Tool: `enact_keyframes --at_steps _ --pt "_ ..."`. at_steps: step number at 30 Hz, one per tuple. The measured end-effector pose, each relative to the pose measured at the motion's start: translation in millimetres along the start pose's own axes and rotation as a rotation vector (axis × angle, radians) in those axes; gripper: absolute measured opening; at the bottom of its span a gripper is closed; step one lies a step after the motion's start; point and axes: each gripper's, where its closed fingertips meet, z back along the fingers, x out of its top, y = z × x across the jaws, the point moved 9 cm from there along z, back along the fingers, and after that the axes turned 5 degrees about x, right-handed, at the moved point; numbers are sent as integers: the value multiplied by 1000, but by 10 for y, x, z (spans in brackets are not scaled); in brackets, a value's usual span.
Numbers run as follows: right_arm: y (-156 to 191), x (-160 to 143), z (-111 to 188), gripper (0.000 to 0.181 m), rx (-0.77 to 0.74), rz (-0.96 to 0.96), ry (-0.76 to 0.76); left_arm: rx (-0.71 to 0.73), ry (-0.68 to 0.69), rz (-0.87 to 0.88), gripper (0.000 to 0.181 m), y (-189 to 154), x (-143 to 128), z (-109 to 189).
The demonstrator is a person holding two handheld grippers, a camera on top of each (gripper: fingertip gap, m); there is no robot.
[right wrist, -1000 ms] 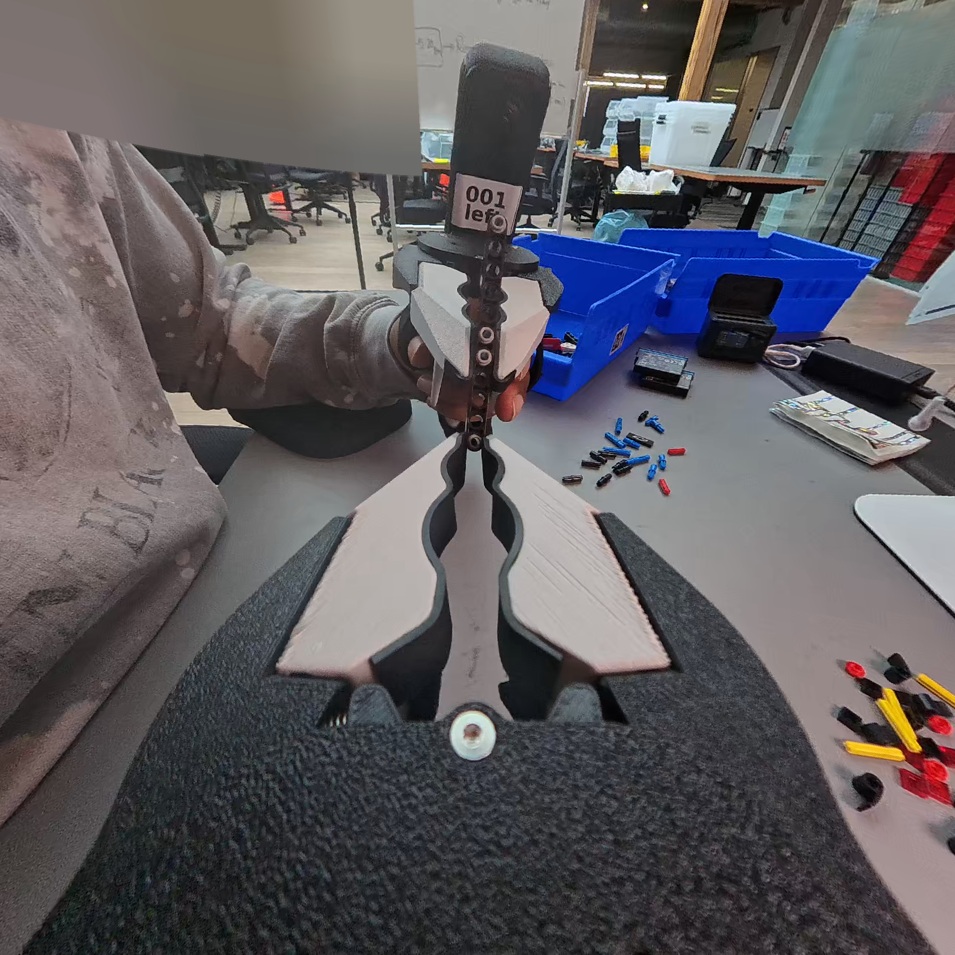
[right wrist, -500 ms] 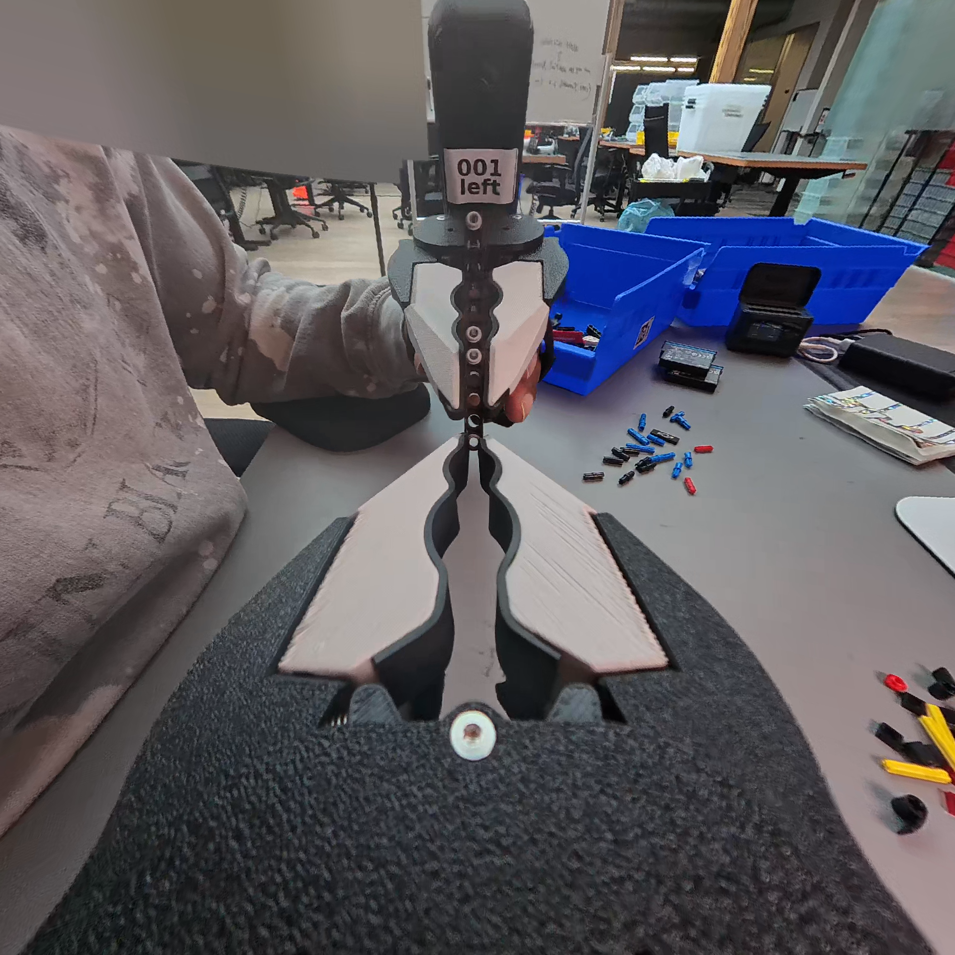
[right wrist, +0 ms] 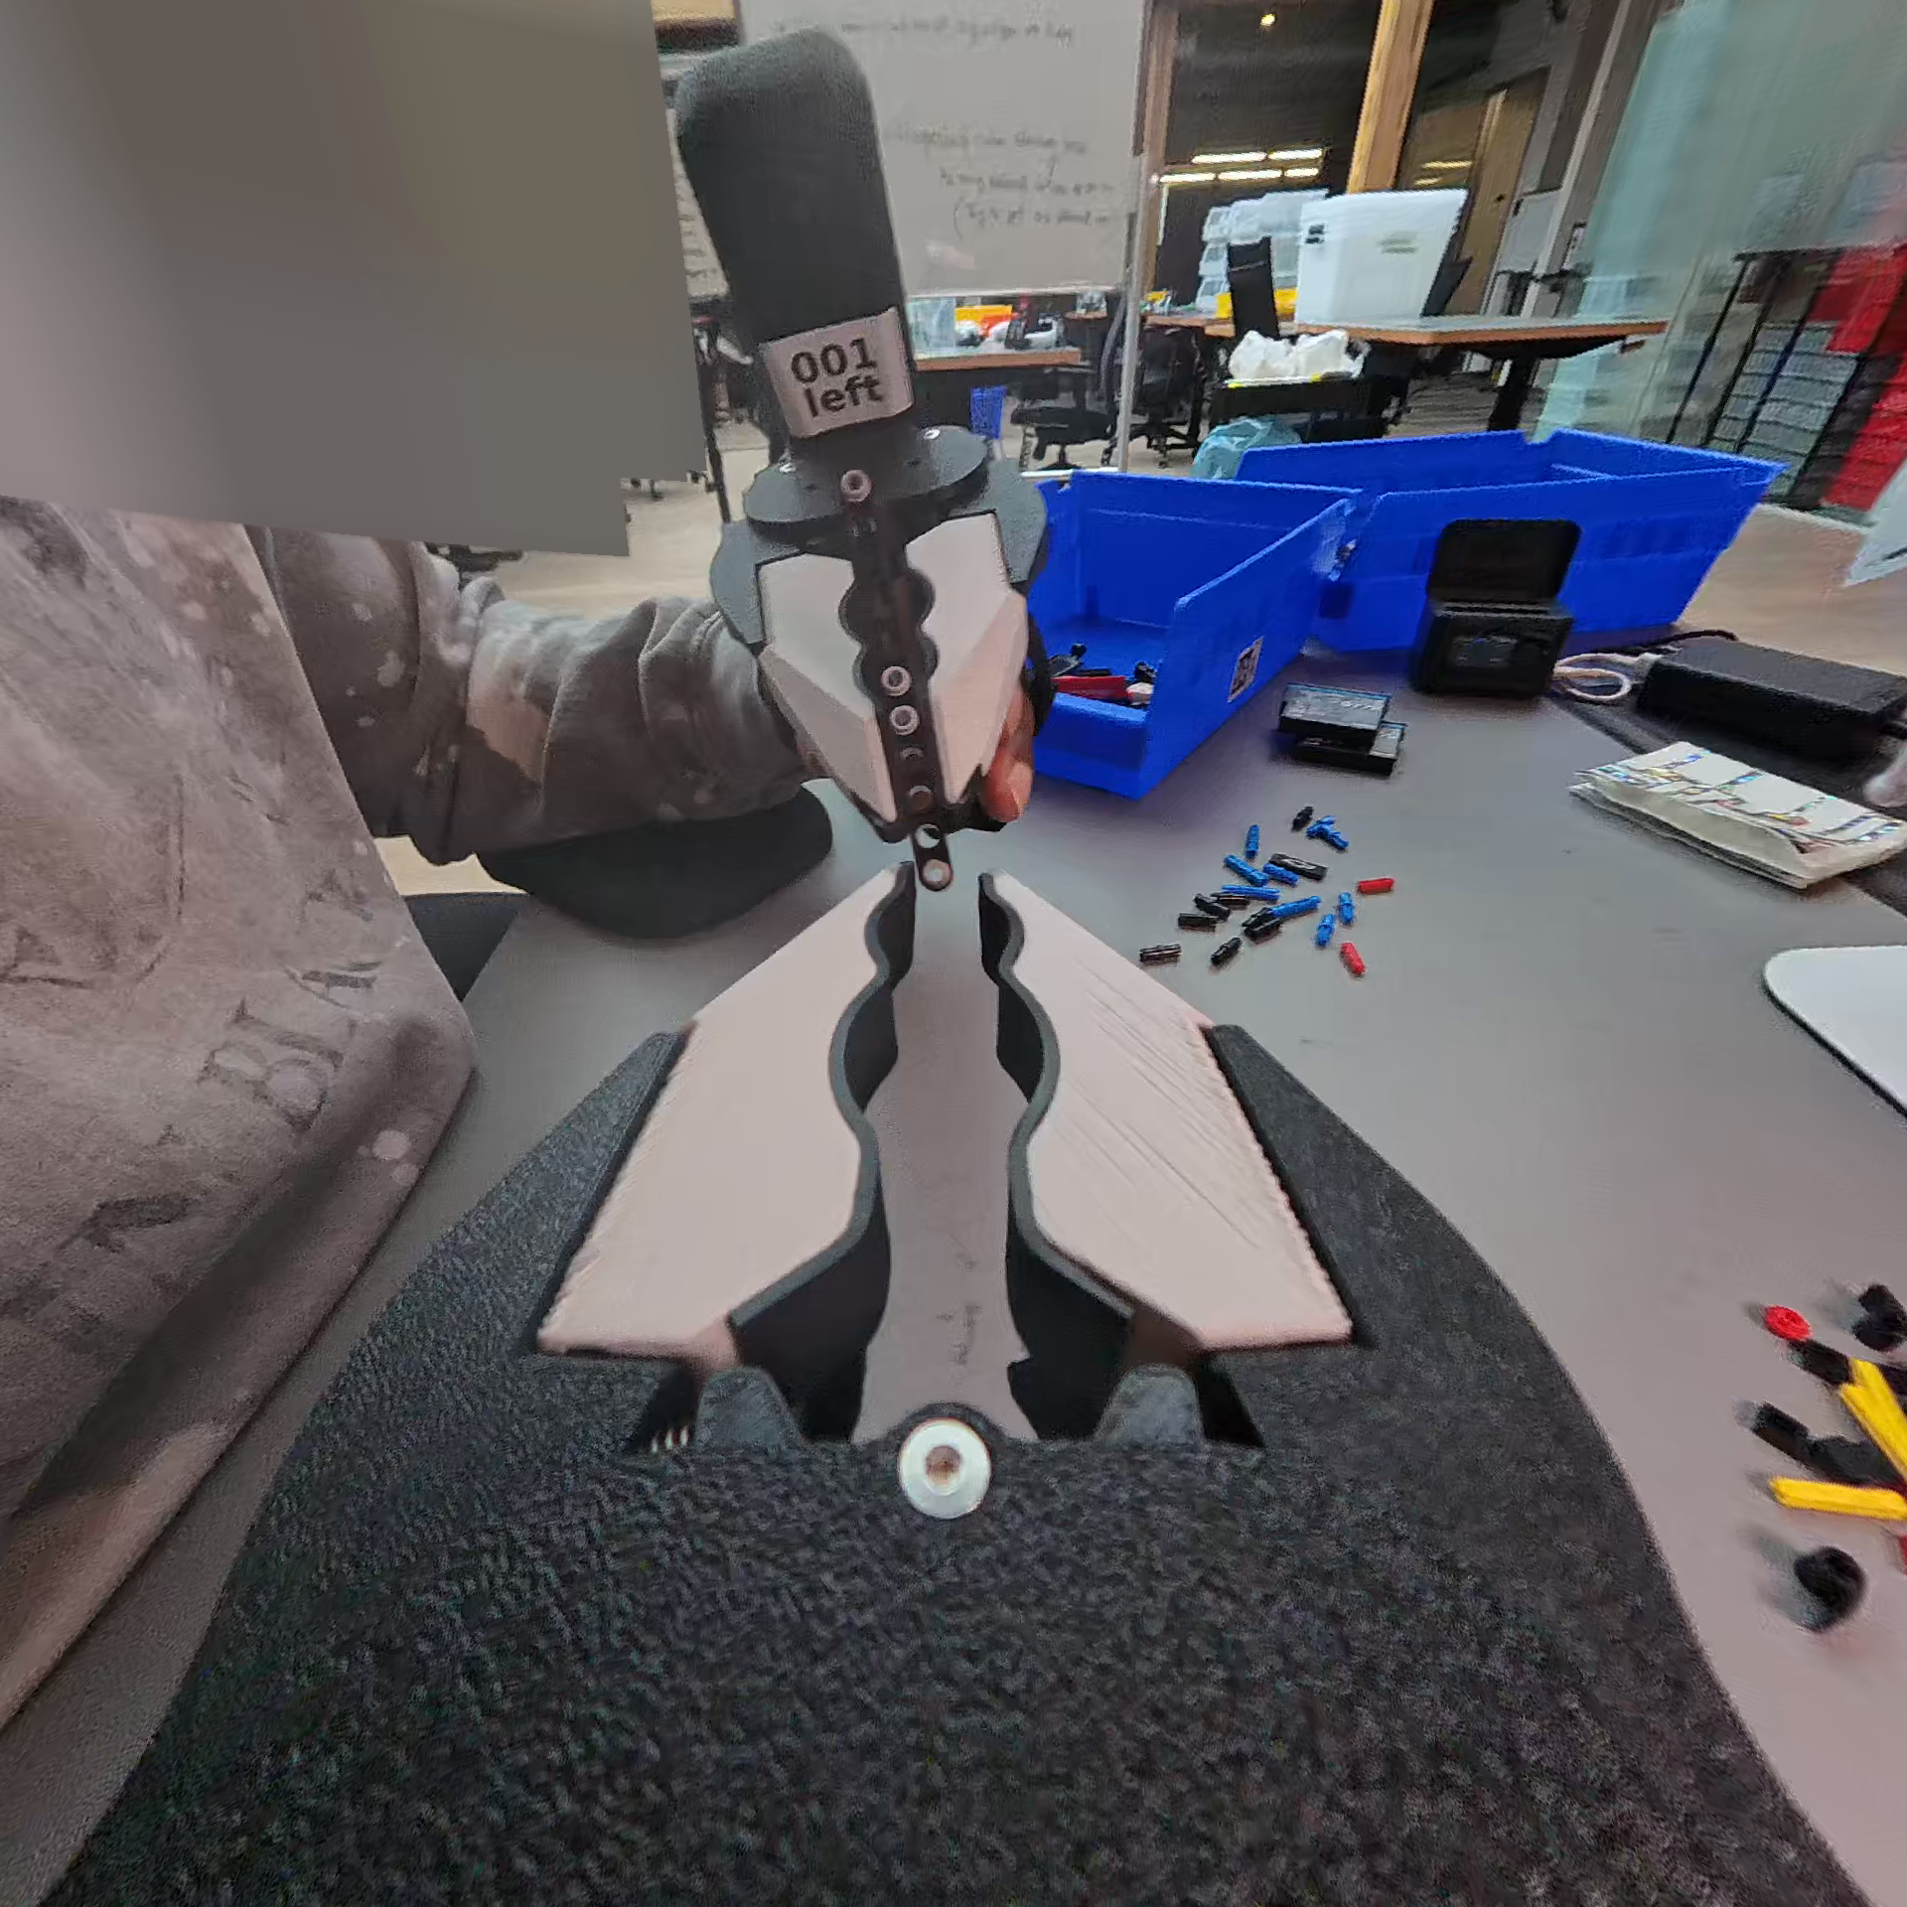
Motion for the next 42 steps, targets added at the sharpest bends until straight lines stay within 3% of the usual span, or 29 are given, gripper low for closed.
enact_keyframes --at_steps 26,30,34,37,42 --pt "94 9 -31 0 29 106 51 -51 -5 11 6 -78 6 -80" --pt "67 79 39 0 35 71 -25 -14 26 6 5 -29 -27 -50" --pt "25 51 35 0 -41 91 27 -17 -4 13 6 -27 8 -28" --pt "86 -5 -57 12 -6 107 68 -28 -6 21 6 -37 -2 -48" --pt "100 -23 -84 7 9 107 79 -45 2 18 6 -68 -7 -75"
